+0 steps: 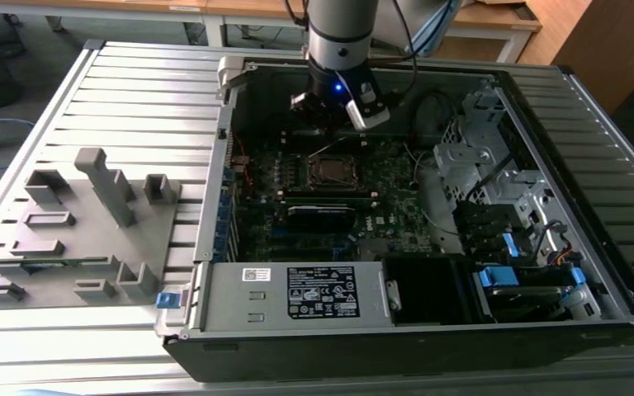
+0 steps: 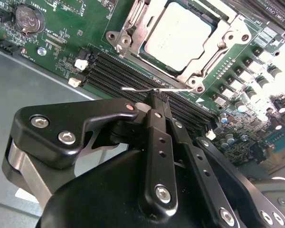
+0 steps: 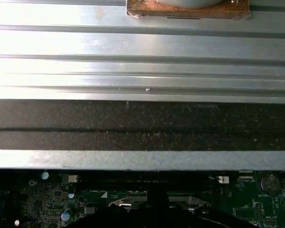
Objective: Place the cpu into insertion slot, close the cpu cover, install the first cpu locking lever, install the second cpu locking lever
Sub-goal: 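Install the first cpu locking lever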
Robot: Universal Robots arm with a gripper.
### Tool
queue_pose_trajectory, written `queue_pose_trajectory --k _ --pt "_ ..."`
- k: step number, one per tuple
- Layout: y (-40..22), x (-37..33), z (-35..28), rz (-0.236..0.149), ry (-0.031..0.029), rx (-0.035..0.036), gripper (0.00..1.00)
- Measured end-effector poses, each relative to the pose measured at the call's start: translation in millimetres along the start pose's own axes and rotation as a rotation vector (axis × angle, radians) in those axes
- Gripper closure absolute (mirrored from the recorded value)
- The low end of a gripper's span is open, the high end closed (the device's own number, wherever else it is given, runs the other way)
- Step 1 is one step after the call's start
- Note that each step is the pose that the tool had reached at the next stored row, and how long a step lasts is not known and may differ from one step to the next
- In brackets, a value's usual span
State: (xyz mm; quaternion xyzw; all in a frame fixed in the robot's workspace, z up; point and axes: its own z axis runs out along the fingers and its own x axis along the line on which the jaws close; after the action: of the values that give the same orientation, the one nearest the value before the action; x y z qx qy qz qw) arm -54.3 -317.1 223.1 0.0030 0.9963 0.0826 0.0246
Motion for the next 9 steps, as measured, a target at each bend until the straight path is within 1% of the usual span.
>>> queue_pose_trajectory --k 5,9 --pt "-0.3 -0.7 1.6 0.000 0.0002 0.0019 0.90" --pt "-0.4 -2.5 2.3 0.000 -0.0001 0.0024 0.90"
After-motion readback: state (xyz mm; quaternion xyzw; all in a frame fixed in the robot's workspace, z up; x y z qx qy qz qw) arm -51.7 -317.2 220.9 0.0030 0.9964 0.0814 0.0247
